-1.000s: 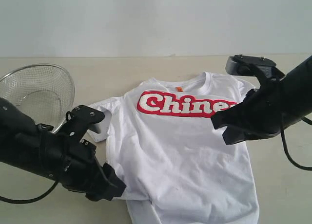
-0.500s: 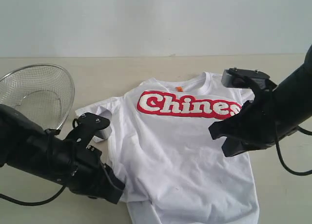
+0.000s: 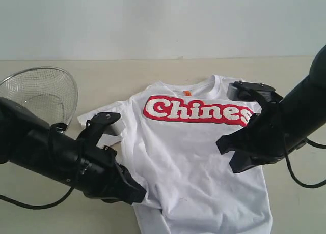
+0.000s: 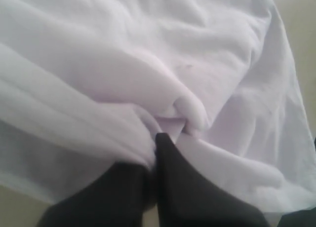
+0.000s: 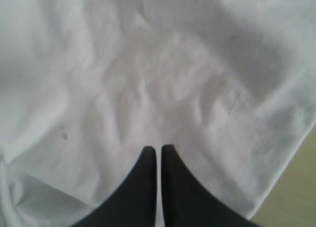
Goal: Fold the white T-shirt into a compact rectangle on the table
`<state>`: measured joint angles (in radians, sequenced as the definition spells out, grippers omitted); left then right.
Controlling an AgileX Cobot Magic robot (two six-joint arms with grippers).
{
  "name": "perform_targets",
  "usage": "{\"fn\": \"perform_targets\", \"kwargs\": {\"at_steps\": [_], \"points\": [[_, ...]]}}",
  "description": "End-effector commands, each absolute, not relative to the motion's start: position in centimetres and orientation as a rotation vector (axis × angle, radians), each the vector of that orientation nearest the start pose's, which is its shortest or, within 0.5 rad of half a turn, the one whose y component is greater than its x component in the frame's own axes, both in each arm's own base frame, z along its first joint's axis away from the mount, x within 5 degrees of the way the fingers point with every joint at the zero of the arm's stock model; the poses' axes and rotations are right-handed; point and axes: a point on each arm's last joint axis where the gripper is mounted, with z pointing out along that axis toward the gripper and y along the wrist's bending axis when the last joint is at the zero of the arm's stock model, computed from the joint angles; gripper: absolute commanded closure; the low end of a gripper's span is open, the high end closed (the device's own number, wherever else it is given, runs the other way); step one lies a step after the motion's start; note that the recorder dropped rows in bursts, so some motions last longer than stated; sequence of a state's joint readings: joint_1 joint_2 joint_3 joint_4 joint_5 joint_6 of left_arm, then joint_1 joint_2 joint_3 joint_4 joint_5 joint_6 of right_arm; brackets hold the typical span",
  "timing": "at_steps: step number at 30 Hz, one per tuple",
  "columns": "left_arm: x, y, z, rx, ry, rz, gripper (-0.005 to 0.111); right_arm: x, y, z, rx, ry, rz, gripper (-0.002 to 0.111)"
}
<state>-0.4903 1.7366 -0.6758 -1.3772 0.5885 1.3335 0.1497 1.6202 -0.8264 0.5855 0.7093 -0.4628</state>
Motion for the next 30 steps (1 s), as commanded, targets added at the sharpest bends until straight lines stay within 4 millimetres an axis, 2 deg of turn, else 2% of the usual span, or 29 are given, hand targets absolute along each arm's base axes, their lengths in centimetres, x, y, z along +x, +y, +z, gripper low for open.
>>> {"fn": "perform_targets", "kwargs": {"at_steps": [1,7,11,18,30], "points": [[21.9,-17.7,15.3,0.817,2.506,-0.963,0.102,27.1,7.4,17.2,-0.289,2.858,0.555,0.108],[21.4,-17.4,18.2,0.776,2.431,-0.971,0.102,28.2,7.3,13.9,-0.239,2.918,0.517,0.108],[21.1,-17.0,19.0,0.778,2.435,-0.935,0.102,28.7,7.3,12.3,-0.226,2.962,0.516,0.108],[20.8,-16.8,19.5,0.75,2.461,-0.931,0.102,29.7,7.2,11.2,-0.202,2.941,0.465,0.108],[20.1,-15.7,19.3,0.771,2.588,-0.806,0.102,33.7,7.7,10.0,-0.242,2.915,0.447,0.108]]}}
